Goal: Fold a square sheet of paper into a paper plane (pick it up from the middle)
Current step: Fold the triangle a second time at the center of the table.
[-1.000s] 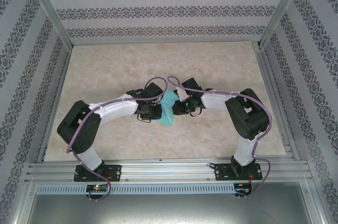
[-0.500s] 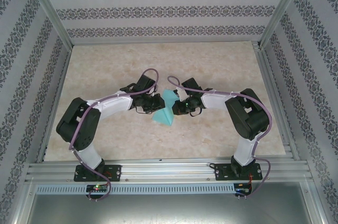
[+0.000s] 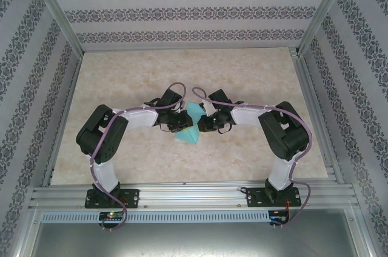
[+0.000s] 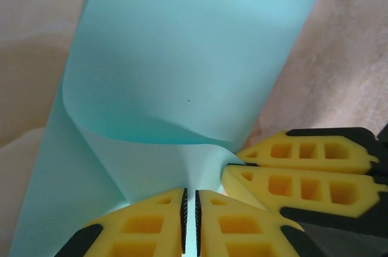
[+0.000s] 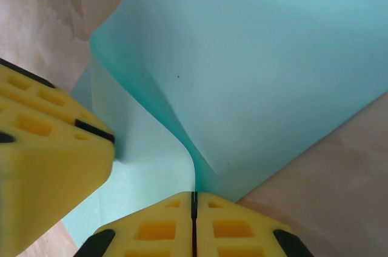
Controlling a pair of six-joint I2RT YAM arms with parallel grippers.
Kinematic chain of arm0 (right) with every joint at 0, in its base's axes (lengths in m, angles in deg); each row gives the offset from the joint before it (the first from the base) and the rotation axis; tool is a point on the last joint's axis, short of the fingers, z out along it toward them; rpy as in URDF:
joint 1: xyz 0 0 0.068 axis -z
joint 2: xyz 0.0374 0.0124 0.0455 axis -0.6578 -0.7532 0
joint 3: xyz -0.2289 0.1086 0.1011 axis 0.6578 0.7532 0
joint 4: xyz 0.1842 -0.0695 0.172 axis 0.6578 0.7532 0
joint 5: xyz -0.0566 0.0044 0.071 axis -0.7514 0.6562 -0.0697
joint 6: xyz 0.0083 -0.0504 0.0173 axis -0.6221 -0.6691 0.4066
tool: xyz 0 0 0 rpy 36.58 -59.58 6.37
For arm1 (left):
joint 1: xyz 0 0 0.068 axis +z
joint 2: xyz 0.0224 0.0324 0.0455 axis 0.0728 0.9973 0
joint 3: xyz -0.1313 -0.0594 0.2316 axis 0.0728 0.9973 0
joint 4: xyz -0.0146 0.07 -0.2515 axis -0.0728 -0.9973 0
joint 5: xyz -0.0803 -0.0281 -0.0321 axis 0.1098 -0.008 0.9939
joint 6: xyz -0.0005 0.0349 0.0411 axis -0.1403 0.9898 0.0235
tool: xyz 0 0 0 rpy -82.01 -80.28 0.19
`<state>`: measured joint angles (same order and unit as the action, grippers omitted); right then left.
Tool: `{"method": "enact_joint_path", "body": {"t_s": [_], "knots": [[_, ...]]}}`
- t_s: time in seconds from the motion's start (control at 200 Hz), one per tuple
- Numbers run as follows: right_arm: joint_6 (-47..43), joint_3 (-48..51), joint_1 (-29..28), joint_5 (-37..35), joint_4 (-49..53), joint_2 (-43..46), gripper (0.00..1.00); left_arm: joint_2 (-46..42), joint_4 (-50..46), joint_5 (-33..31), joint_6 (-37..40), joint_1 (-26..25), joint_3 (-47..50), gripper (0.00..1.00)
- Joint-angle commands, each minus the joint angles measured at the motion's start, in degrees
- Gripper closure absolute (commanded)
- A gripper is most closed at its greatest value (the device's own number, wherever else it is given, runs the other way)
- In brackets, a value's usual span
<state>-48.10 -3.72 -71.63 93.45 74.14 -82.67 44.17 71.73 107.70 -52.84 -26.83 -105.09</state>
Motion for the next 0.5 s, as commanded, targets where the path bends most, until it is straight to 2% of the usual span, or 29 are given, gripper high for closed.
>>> {"method": "enact_joint_path", "body": {"t_s": [0.0,0.495], "knots": [[0.17,0.15,0.18,-0.61,0.85,-1.42,0.91,1.1,2.24,0.82,-0.36,0.07,-0.26,0.84],[1.41,-1.56,0.18,0.12,1.42,0.2,0.87,4.37,2.05,-1.31,0.43,0.06,2.78,0.84]]}}
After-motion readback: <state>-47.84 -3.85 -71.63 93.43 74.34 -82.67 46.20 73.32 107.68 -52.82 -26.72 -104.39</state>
